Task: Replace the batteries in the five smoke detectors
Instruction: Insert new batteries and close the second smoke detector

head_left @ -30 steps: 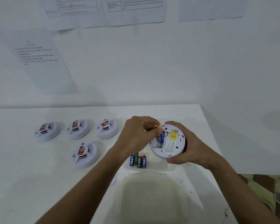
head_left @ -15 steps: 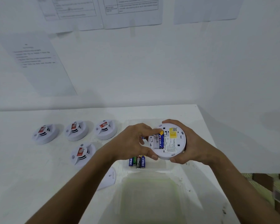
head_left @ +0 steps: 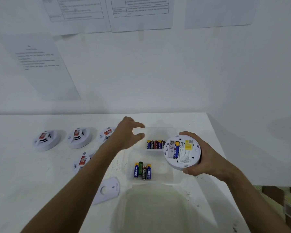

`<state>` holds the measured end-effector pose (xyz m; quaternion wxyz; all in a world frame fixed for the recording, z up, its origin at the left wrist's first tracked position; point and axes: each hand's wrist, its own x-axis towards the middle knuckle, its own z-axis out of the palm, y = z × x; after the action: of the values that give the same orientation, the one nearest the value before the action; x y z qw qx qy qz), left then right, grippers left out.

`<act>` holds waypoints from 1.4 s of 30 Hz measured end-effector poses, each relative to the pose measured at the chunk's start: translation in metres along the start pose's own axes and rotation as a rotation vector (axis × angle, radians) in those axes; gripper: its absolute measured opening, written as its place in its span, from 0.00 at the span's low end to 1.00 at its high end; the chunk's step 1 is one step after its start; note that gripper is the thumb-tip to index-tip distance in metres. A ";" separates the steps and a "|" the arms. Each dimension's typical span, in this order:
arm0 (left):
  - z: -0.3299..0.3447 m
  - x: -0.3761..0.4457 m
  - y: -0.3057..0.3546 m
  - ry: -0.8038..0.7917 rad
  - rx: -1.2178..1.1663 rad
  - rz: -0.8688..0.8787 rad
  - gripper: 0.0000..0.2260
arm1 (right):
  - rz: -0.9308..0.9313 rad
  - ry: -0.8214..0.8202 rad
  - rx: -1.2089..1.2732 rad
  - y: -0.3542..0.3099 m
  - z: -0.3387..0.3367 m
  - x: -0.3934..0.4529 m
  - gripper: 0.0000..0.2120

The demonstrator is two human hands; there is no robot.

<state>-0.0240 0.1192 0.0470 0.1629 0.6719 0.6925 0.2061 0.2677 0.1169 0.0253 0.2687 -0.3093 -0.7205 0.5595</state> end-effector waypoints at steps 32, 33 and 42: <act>0.002 0.007 0.027 0.186 -0.260 -0.055 0.03 | 0.017 0.032 -0.007 0.003 0.005 0.006 0.44; -0.006 -0.004 0.037 0.205 -0.348 -0.018 0.02 | 0.011 0.030 0.000 0.002 0.007 0.006 0.44; -0.003 -0.079 0.063 0.275 -0.464 0.080 0.06 | -0.022 -0.010 0.012 -0.012 0.027 0.009 0.43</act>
<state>0.0326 0.0414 0.0776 0.2085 0.6090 0.6155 0.4548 0.2402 0.1039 0.0306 0.2733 -0.2969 -0.7218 0.5622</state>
